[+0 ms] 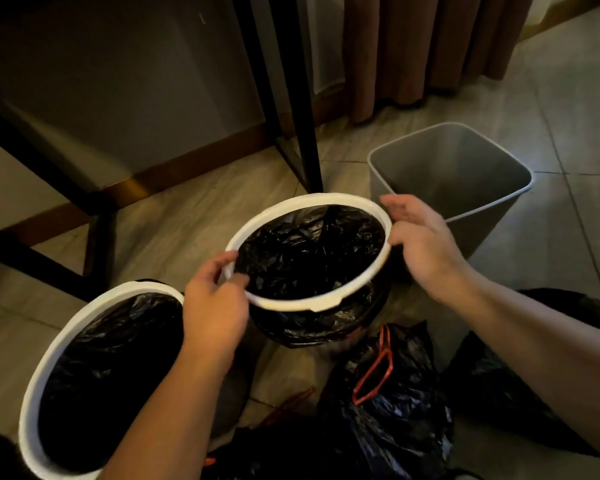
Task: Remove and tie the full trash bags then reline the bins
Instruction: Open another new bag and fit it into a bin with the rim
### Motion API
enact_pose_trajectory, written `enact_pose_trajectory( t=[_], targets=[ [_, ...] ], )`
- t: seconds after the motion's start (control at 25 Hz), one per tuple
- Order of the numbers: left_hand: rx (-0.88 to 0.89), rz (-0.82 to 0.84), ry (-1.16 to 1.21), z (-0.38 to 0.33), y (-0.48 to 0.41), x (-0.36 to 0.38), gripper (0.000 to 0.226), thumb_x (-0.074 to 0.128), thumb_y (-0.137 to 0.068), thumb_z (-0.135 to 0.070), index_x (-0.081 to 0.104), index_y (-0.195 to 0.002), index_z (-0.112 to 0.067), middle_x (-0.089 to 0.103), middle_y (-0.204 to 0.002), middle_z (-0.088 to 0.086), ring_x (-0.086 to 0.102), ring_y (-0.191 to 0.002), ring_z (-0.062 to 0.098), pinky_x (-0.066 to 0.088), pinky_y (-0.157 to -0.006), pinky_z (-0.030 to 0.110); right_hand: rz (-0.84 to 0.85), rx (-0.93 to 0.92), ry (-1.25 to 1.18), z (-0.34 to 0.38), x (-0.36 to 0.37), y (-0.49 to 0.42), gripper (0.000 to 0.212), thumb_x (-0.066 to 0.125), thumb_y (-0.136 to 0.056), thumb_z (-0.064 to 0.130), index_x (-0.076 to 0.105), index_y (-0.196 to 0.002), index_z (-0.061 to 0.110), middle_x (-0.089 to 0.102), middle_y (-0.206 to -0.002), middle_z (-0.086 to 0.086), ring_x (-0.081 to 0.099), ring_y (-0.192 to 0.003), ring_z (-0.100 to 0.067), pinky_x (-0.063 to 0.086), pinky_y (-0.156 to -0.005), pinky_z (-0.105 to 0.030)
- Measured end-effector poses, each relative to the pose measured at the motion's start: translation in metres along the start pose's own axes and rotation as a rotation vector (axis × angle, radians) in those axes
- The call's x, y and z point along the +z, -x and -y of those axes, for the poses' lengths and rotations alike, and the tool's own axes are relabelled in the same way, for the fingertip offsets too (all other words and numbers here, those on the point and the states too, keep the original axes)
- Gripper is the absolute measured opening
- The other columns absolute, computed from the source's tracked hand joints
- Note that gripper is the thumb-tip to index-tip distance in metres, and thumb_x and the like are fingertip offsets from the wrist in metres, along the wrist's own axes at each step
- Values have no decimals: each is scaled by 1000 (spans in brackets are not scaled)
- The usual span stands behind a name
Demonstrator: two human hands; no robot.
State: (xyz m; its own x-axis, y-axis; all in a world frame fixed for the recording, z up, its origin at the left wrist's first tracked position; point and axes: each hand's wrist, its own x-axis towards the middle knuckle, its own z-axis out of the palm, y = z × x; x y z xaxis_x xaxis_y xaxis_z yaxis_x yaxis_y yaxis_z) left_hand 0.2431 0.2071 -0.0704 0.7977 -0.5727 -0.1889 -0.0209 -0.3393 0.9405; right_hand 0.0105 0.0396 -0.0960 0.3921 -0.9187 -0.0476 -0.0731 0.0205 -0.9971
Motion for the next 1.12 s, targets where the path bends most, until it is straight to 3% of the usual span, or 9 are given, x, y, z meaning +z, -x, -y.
enact_pose_trajectory(
  t=[0.16, 0.28, 0.4, 0.52, 0.6, 0.68, 0.76, 0.88, 1.12],
  targets=[
    [134, 28, -336, 42, 10, 4, 43, 56, -102, -15, 56, -139, -36, 63, -138, -4, 63, -125, 19, 53, -105, 44, 38, -107, 446, -30, -2, 16, 44, 60, -81, 42, 63, -125, 47, 52, -139, 36, 46, -126, 16, 37, -111, -19],
    [245, 13, -385, 50, 18, 15, 50, 51, -107, -21, 41, -156, -22, 46, -158, -1, 44, -144, 16, 37, -120, 38, 98, -268, 714, -54, -2, 25, 63, 53, -90, 59, 44, -148, 37, 26, -163, 22, 23, -143, 11, 22, -114, -16],
    [206, 24, -326, 55, 22, 19, 55, 49, -109, -33, 32, -161, -26, 44, -159, -7, 43, -143, 10, 38, -117, 36, 119, -249, 618, -61, 2, 27, 65, 50, -94, 64, 27, -153, 47, 11, -160, 38, 17, -139, 26, 26, -106, -15],
    [109, 3, -204, 59, 21, 19, 53, 53, -106, -40, 36, -157, -36, 59, -143, -9, 59, -128, 17, 49, -110, 49, 14, -130, 390, -67, 5, 30, 75, 54, -93, 69, 22, -156, 45, 38, -159, 16, 39, -142, 2, 41, -114, -36],
    [111, -5, -185, 60, 22, 20, 48, 55, -106, -38, 43, -152, -36, 61, -138, -8, 59, -127, 17, 48, -110, 48, 42, -118, 403, -72, 8, 39, 80, 47, -92, 77, 19, -159, 44, 31, -162, 18, 34, -144, 6, 37, -116, -35],
    [164, -31, -250, 60, 23, 20, 54, 56, -105, -36, 40, -157, -29, 45, -157, -4, 40, -146, 16, 33, -121, 37, 101, -150, 499, -73, 11, 47, 87, 41, -89, 84, 8, -160, 46, 6, -166, 32, 12, -146, 20, 25, -116, -27],
    [184, -26, -308, 56, 20, 24, 66, 58, -104, -40, 32, -162, -26, 21, -171, -9, 17, -155, 6, 18, -121, 26, 72, -232, 670, -69, 10, 46, 93, 37, -90, 85, 2, -163, 39, -7, -169, 29, 1, -152, 11, 14, -121, -31],
    [225, 46, -431, 52, 10, 28, 83, 59, -100, -47, 17, -167, -22, 7, -175, -10, 9, -157, 6, 10, -116, 18, 23, -343, 861, -59, 11, 40, 97, 32, -92, 84, 11, -165, 24, 7, -174, 8, 1, -158, -4, 9, -130, -46],
    [249, 101, -525, 56, 2, 28, 90, 56, -100, -45, 1, -168, -23, -5, -174, -15, 7, -157, 5, 14, -111, 18, 42, -285, 745, -64, 17, 42, 88, 41, -95, 71, 22, -163, 19, 11, -173, 6, 9, -159, -11, 23, -127, -53]
  ],
)
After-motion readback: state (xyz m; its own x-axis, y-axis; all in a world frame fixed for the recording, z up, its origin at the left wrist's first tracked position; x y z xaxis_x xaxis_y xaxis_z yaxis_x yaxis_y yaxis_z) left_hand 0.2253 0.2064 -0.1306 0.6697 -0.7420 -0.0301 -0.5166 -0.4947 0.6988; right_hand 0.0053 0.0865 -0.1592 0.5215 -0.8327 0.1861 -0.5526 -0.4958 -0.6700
